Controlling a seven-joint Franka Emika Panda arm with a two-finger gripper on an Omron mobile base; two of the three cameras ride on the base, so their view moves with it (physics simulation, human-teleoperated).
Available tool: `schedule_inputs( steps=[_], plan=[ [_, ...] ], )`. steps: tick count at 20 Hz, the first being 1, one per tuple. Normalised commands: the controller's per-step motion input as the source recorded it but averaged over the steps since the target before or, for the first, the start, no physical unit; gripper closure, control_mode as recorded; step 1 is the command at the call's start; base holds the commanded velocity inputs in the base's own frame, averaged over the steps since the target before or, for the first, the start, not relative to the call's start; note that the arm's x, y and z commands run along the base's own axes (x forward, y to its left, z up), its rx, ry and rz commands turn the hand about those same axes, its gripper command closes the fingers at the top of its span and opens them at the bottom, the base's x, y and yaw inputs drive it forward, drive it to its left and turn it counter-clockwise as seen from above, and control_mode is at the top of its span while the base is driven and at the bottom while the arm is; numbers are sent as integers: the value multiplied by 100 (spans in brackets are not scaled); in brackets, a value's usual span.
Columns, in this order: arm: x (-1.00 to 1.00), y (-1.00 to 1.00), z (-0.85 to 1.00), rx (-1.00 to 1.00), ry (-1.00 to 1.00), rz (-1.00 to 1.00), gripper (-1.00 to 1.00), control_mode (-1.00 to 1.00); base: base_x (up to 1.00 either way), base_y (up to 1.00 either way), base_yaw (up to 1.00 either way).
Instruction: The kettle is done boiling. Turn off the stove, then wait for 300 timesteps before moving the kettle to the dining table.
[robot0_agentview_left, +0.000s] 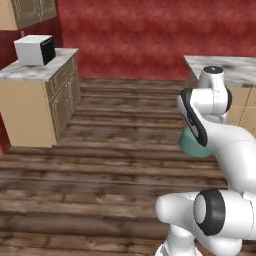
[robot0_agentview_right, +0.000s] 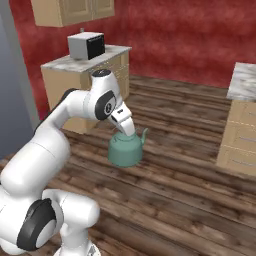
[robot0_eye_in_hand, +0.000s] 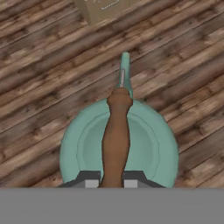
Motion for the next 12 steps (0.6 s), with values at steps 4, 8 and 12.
schedule_inputs(
  steps=[4, 8, 12],
  plan=[
    [0, 0, 0, 0, 0, 0, 100, 100, 31, 5, -57],
    [0, 0, 0, 0, 0, 0, 100, 100, 58, 24, -46],
    [0, 0, 0, 0, 0, 0, 100, 100, 78, 39, -36]
  ],
)
